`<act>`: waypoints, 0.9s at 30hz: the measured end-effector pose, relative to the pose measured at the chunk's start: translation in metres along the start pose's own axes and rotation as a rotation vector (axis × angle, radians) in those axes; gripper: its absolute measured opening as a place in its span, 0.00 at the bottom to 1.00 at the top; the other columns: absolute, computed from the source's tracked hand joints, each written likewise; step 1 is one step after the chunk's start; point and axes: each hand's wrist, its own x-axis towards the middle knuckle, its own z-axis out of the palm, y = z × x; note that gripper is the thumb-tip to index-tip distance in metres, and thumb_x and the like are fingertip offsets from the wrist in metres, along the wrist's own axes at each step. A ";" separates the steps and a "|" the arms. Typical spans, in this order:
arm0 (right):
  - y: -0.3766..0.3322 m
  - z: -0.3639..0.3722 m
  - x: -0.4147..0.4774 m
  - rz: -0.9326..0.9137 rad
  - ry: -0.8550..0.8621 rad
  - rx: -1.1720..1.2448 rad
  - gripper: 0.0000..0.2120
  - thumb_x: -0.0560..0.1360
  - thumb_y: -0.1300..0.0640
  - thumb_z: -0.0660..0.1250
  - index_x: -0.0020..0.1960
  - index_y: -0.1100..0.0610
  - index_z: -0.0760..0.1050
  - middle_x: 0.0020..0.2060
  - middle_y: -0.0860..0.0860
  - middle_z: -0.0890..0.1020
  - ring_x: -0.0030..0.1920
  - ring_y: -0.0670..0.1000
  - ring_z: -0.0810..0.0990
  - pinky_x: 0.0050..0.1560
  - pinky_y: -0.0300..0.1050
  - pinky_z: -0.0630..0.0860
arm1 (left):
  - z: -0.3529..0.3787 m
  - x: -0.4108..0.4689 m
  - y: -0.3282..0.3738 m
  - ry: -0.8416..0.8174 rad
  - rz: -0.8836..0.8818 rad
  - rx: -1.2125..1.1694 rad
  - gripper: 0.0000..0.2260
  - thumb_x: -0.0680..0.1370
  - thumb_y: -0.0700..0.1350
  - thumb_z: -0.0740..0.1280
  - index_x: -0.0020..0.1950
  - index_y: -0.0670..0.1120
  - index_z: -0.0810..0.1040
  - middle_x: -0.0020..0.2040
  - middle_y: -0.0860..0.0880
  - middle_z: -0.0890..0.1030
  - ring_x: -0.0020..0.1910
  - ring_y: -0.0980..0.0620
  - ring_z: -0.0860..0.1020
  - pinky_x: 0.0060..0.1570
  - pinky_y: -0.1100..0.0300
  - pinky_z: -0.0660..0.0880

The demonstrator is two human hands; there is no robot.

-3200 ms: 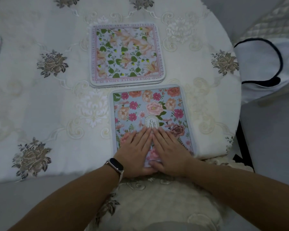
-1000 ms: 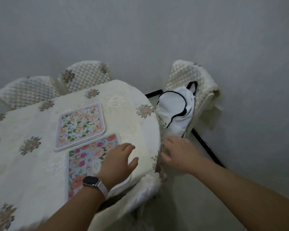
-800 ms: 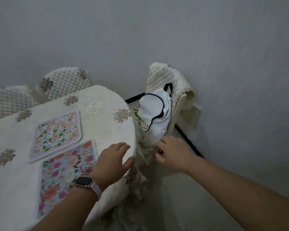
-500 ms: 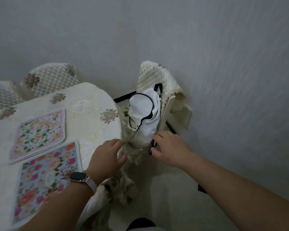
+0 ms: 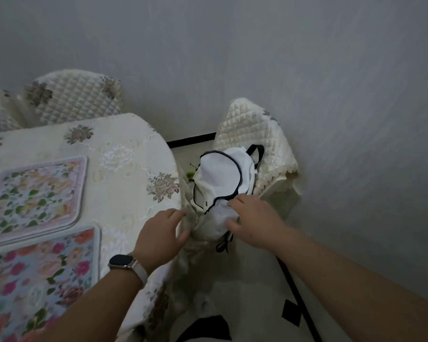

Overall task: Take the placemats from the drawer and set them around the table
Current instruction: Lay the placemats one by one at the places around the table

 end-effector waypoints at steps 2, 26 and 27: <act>0.001 -0.007 0.027 -0.031 -0.018 -0.033 0.17 0.76 0.45 0.57 0.58 0.54 0.74 0.50 0.49 0.75 0.52 0.54 0.75 0.49 0.52 0.75 | -0.005 0.026 -0.014 0.023 -0.009 -0.002 0.20 0.76 0.58 0.59 0.59 0.47 0.79 0.52 0.48 0.82 0.48 0.46 0.79 0.45 0.55 0.76; -0.105 -0.014 0.289 -0.516 -0.166 -0.011 0.22 0.79 0.46 0.57 0.70 0.53 0.68 0.65 0.51 0.72 0.63 0.53 0.71 0.58 0.53 0.73 | -0.071 0.061 -0.154 0.205 -0.597 -0.006 0.18 0.77 0.53 0.66 0.63 0.47 0.77 0.59 0.48 0.80 0.57 0.45 0.77 0.50 0.52 0.74; -0.110 -0.012 0.301 -0.545 -0.182 -0.009 0.22 0.79 0.46 0.57 0.70 0.53 0.67 0.66 0.51 0.72 0.63 0.54 0.71 0.59 0.53 0.73 | -0.073 0.061 -0.157 0.206 -0.628 -0.005 0.18 0.77 0.54 0.65 0.63 0.47 0.77 0.59 0.48 0.80 0.57 0.45 0.77 0.51 0.52 0.74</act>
